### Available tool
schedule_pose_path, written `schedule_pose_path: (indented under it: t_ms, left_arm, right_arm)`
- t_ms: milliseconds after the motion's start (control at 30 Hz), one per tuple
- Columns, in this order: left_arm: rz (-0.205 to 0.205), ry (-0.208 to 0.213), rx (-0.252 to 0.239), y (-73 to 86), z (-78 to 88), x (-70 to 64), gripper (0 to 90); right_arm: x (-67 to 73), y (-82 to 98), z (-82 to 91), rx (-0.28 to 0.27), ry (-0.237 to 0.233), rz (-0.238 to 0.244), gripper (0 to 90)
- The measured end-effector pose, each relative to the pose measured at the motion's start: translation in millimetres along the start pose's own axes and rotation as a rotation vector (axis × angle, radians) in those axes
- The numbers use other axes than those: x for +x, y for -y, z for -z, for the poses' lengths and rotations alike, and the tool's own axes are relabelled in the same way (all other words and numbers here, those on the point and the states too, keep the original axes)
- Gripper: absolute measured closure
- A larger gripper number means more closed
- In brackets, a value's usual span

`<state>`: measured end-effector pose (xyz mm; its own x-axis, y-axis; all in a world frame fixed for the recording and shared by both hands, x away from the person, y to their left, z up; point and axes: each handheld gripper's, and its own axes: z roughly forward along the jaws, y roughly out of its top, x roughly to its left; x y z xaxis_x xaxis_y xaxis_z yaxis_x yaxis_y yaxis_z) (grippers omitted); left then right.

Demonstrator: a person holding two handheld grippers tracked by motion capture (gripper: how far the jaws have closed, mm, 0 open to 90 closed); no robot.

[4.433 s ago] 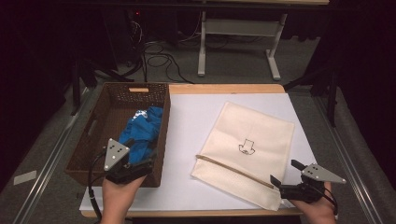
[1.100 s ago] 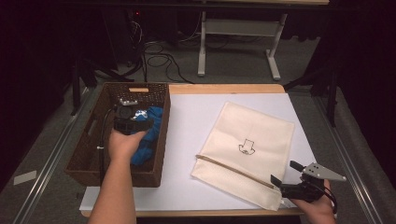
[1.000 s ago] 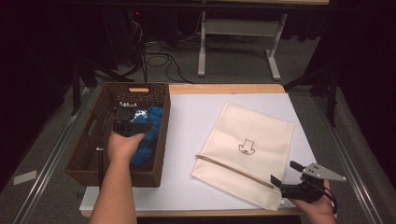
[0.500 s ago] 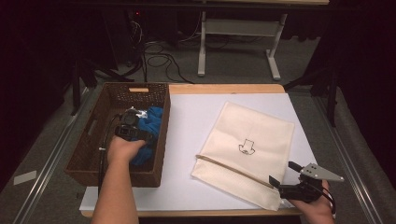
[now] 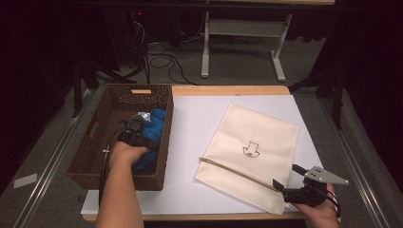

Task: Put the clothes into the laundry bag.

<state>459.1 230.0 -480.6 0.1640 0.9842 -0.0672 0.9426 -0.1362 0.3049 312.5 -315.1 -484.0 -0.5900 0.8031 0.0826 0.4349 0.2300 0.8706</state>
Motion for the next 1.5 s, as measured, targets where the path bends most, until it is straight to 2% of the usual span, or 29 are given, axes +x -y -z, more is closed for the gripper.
schedule_pose_path:
  t_ms: [200,300,433,500,567,667,800,900,1033,1200,1467,1500]
  left_arm:
    - [0.0,0.001,0.043,-4.8,-9.5,1.9,14.3]
    - [0.013,-0.005,0.037,-4.7,-13.0,2.1,16.6]
    - [-0.006,-0.025,0.035,-4.2,-10.5,0.9,27.4]
    - [-0.029,-0.041,0.029,-3.8,-8.5,-1.6,33.7]
    - [-0.051,-0.058,0.022,-3.1,-6.3,-3.3,47.8]
    - [-0.071,-0.062,0.024,-3.3,-4.7,-5.2,59.3]
    - [-0.074,-0.066,0.02,-3.2,-2.0,-5.5,68.6]
    - [-0.068,-0.058,0.006,-3.8,2.5,-5.5,71.9]
    - [-0.07,-0.061,-0.034,-4.1,11.0,-7.2,73.7]
    - [-0.083,-0.043,-0.117,-3.3,28.9,-12.6,74.4]
    - [-0.093,-0.073,-0.261,7.6,52.9,-15.6,74.7]
    - [-0.092,-0.066,-0.283,9.4,55.1,-15.2,74.8]
  right_arm:
    - [0.5,-0.1,-1.5,0.008,-0.002,-0.001,1.4]
    - [-0.1,0.1,-2.3,0.009,-0.004,0.003,1.5]
    - [0.4,0.0,-2.9,0.01,-0.003,0.009,1.5]
    - [1.2,0.1,-3.2,0.009,-0.004,0.008,1.6]
    - [1.8,-0.1,-2.9,0.009,-0.005,0.007,1.7]
    - [1.9,-0.4,-2.3,0.001,-0.001,0.0,1.7]
    - [1.7,0.2,-1.7,0.003,-0.002,-0.005,1.7]
    - [1.6,-0.1,-1.3,0.004,-0.002,-0.008,1.8]
    - [2.2,-0.5,-1.1,0.0,-0.003,-0.003,1.8]
    - [2.0,-1.2,-0.1,-0.006,-0.005,-0.005,1.9]
    - [1.2,-2.3,1.5,-0.015,-0.007,-0.001,2.2]
    - [1.5,-2.4,1.7,-0.015,-0.007,-0.004,2.2]
